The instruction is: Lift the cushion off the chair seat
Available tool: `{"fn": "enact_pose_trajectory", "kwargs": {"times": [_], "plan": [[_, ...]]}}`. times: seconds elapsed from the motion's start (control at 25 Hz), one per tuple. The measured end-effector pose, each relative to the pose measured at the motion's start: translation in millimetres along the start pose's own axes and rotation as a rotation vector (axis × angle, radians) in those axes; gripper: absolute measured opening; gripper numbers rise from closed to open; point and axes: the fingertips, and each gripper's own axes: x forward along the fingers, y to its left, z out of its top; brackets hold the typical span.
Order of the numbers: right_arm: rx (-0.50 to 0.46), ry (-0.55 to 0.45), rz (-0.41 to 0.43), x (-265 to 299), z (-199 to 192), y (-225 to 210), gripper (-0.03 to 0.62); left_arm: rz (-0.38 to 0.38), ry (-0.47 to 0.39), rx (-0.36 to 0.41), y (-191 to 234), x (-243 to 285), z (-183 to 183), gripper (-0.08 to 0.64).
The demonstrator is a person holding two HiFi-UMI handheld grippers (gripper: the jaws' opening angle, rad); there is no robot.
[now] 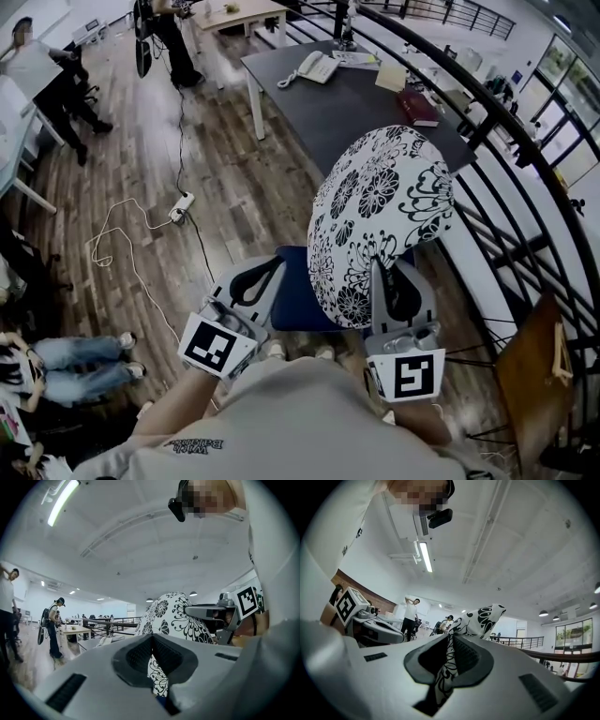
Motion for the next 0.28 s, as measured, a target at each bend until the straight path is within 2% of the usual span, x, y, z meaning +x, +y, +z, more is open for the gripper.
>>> {"fn": "enact_pose_trajectory", "kwargs": {"times": [0.28], "plan": [[0.007,-0.001,0.001,-10.3,-9.7,6.4,0.025,-0.018,0.019,0.010,-14.9,-9.2,-18.6,0.005]]}}
